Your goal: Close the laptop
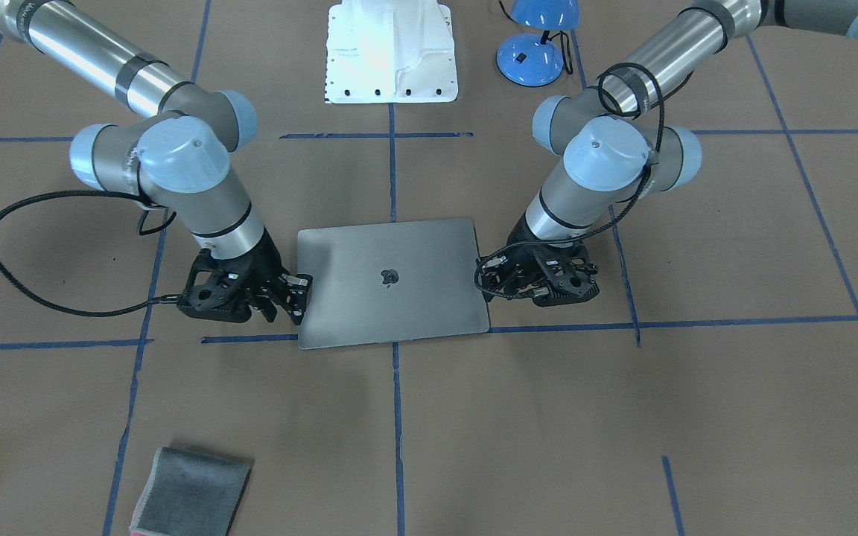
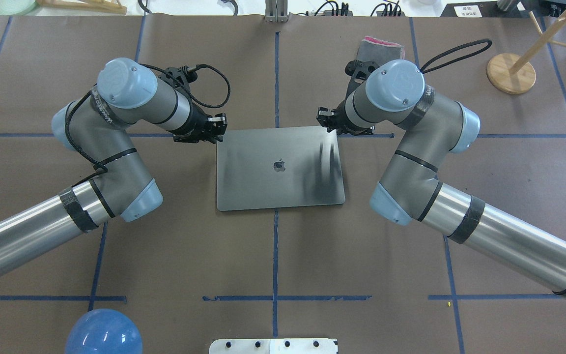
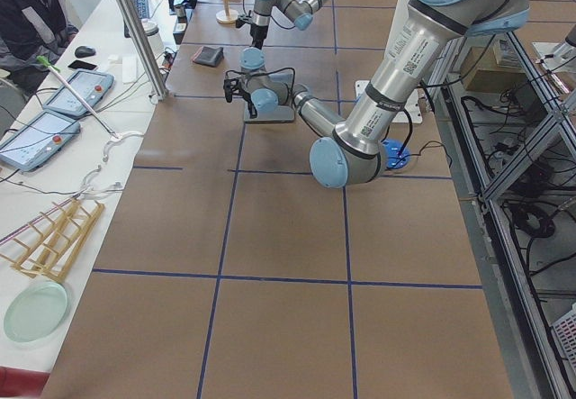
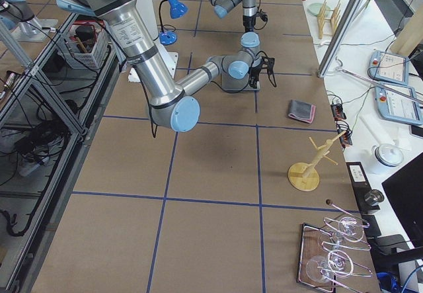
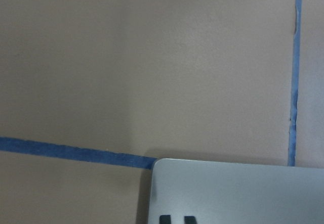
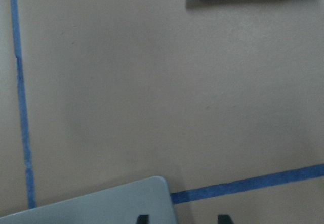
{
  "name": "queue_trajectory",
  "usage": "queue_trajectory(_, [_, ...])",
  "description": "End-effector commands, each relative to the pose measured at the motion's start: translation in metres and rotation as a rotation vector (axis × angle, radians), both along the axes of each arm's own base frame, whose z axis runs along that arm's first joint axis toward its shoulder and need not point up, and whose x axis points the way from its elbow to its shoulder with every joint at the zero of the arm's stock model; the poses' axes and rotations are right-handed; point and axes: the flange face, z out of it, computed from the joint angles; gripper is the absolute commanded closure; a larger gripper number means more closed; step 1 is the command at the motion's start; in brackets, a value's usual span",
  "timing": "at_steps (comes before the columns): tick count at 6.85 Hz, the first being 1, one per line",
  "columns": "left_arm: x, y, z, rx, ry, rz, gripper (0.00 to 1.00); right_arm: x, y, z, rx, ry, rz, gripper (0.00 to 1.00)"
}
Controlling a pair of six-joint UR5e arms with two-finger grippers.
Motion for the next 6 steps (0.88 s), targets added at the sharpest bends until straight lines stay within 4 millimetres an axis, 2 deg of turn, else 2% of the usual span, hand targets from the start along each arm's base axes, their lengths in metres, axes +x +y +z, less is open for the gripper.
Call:
queue_trajectory(1, [-0.078,-0.008,0.006,0.025,-0.183,0.137,0.01,0.09,-0.002,0.048,0.071,0.12,-0.13,0.0])
queue_trajectory(2, [-0.133,-0.016,0.03,0.116,-0.251,0.222,0.0,0.148,-0.004,0.064,0.097,0.191,-0.224,0.0])
queue_trajectory(3, [-0.184,-0.025,0.064,0.164,-0.278,0.251,0.01,0.205,-0.007,0.087,0.117,0.23,-0.285,0.0])
queue_trajectory(4, [-0.254,-0.03,0.116,0.203,-0.273,0.31,0.0,0.27,-0.004,0.131,0.152,0.235,-0.344,0.0])
queue_trajectory(5, [-0.329,-0.034,0.16,0.257,-0.245,0.352,0.0,0.33,0.004,0.169,0.184,0.216,-0.389,0.0])
queue_trajectory(6, [-0.402,-0.019,0.22,0.288,-0.232,0.383,0.0,0.397,0.019,0.2,0.212,0.198,-0.388,0.0])
